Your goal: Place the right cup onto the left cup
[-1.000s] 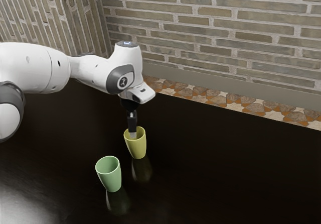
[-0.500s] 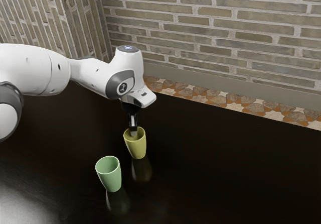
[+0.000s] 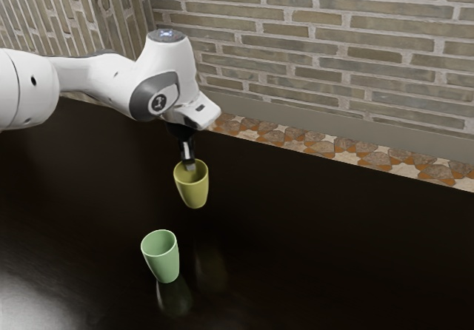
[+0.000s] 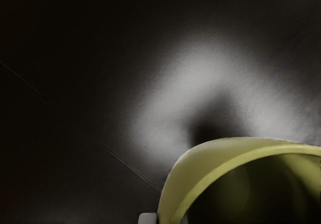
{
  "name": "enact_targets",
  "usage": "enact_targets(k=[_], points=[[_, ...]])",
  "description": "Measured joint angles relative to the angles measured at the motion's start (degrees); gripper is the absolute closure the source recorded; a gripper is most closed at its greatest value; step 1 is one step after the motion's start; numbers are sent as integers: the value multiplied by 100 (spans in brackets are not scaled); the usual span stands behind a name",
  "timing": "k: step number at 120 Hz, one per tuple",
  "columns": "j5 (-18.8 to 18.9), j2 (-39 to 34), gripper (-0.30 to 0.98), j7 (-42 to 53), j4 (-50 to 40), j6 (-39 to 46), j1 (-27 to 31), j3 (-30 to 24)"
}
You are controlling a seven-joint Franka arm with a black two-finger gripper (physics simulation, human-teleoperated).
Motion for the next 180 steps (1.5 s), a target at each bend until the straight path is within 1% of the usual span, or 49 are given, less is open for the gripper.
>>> enact_targets(k=[12,26,59,116,171,172,180], points=[[11,-572,79,-112,-426,-94,-57,-29],[19,-1064,79,-254,-829,-219,-70,-96],[42,-1753,79,-615,-1753,-367,-2,-172],[67,-1982,79,-1109,-2100,-424,20,-281],[74,-1834,79,-1407,-2231,-418,24,-284],[74,-1828,78,-1411,-2229,-417,24,-284],[66,-1778,63,-1431,-2195,-416,25,-287]])
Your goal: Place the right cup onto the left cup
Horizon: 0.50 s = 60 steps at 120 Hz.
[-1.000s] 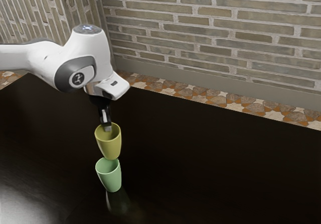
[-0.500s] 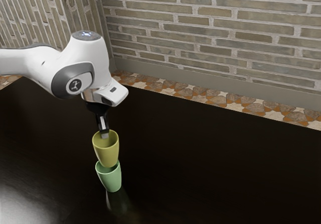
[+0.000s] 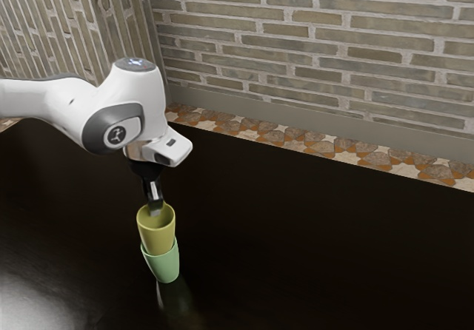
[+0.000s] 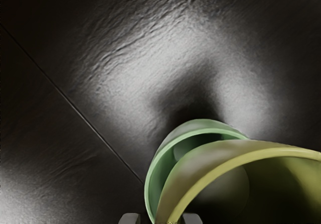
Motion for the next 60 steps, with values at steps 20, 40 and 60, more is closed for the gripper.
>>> enact_targets(k=[20,40,60], points=[[-2,430,30,-16,949,-139,-203,22],[-123,1520,14,220,3403,-907,-480,350],[-164,1801,6,576,4423,-1867,-136,681]])
